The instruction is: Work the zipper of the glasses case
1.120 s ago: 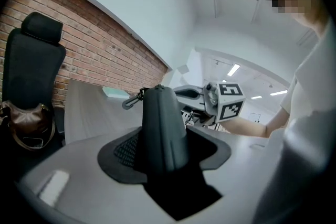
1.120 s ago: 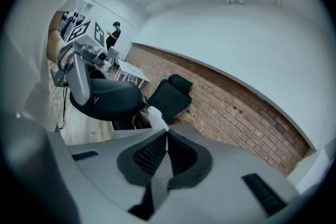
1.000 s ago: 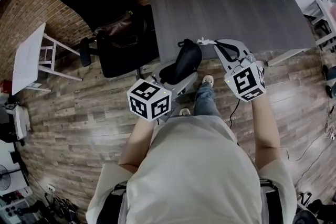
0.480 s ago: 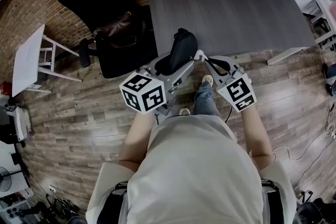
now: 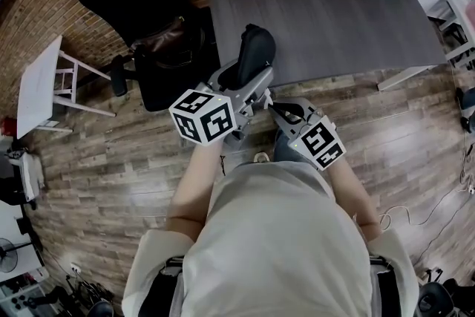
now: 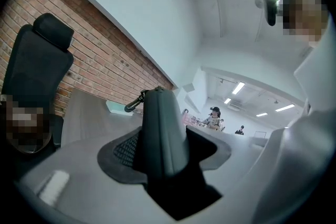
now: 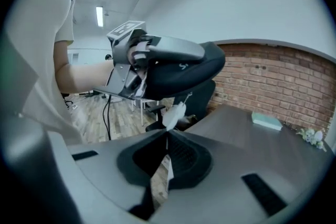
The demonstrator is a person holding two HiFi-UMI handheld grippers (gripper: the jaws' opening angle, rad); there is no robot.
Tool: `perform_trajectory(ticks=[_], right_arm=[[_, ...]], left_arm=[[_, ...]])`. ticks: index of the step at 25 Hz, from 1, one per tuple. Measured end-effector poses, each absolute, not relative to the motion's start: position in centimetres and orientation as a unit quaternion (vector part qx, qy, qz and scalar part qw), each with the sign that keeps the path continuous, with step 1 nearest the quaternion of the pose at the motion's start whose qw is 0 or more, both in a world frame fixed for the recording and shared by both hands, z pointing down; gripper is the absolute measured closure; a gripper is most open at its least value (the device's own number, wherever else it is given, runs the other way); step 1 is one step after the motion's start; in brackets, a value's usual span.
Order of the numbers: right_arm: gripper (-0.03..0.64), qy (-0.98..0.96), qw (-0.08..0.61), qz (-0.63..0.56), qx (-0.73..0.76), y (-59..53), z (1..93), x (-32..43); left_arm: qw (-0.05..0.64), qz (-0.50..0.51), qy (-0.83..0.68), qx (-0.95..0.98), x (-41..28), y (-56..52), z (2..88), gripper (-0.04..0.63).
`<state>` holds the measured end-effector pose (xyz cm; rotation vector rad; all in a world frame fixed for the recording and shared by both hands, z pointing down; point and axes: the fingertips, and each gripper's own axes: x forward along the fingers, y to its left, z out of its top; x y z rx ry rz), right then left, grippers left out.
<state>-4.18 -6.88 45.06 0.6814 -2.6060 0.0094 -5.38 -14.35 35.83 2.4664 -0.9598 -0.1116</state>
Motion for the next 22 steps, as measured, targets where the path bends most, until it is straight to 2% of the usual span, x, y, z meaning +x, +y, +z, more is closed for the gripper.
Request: perform_trajectory(ticks=[6, 11, 18, 19, 22], right_arm=[[0.614, -0.961, 0.206, 0.049, 0.179, -4.2, 45.4, -6.7], [0.614, -0.972, 0.157, 0.106, 0.136, -2.7, 44.3, -8.3], [0.611, -0.963, 0.17, 0.12, 0.174, -5.1, 46.1, -6.5], [0.605, -0.958, 0.173, 0.126, 0.19, -5.7, 46.7, -5.9], [0.533, -0.942, 0.176, 0.16, 0.236, -7.6, 48.5, -3.9]], left_arm=[[0.25, -0.065, -0.359, 0.897, -5.6, -16.1, 35.4, 0.342], [0.255, -0.066, -0.357, 0.896, -4.7, -17.0, 36.1, 0.342], [0.262, -0.05, -0.372, 0.889, -4.1, -19.6, 38.2, 0.342], [0.26, -0.044, -0.376, 0.888, -4.1, -20.1, 38.6, 0.342], [0.26, -0.03, -0.386, 0.885, -3.9, -21.8, 39.6, 0.342]])
